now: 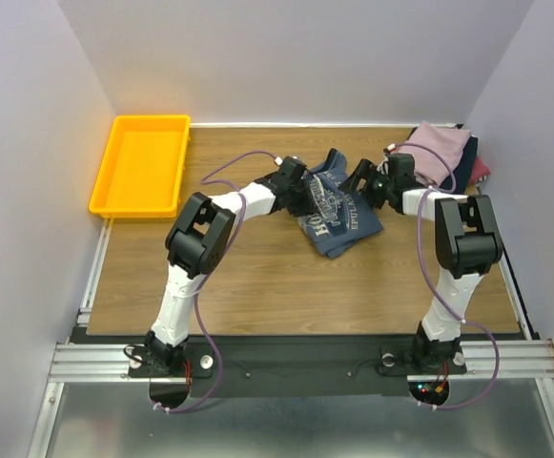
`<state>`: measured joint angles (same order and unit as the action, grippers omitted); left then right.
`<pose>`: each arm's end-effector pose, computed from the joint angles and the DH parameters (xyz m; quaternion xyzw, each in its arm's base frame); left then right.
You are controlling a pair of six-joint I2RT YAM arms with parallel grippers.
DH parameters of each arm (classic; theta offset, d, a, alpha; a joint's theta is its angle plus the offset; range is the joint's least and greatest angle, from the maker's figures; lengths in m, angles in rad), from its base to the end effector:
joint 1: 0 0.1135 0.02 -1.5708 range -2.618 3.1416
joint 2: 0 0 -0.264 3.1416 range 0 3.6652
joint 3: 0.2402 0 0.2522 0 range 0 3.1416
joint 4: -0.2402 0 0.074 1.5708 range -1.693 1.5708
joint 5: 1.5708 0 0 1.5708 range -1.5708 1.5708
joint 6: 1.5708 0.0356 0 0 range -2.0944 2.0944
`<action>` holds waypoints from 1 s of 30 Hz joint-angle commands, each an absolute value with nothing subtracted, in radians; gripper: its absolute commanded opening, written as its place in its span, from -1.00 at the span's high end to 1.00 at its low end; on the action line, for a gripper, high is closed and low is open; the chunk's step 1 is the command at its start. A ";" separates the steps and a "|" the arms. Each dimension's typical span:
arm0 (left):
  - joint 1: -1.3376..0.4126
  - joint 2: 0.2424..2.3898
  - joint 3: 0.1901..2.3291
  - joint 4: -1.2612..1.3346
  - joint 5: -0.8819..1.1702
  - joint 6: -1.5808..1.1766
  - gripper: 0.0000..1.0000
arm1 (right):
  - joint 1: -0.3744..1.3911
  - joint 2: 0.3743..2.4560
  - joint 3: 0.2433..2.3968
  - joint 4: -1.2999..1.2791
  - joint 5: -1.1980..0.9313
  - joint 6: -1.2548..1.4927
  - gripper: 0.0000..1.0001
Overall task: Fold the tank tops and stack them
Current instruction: Fold the tank top
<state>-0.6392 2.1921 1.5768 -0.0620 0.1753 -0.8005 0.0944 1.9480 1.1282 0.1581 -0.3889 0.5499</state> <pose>0.3922 -0.2993 0.1674 -0.0347 0.8985 -0.3431 0.2716 0.4095 0.0523 0.1551 0.1164 0.8779 0.3011 0.3537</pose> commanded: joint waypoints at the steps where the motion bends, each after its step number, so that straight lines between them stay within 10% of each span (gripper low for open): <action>1: -0.635 2.220 1.634 -0.101 0.161 -0.770 0.31 | 0.133 2.019 1.123 0.057 -0.359 0.503 -0.68; 14: -0.630 2.229 1.701 -0.130 0.183 -0.744 0.31 | 0.152 2.033 1.131 0.034 -0.344 0.460 0.56; 30: -0.580 2.057 1.638 -0.146 0.065 -0.735 0.31 | 0.186 2.100 1.302 -0.046 -0.311 0.252 0.57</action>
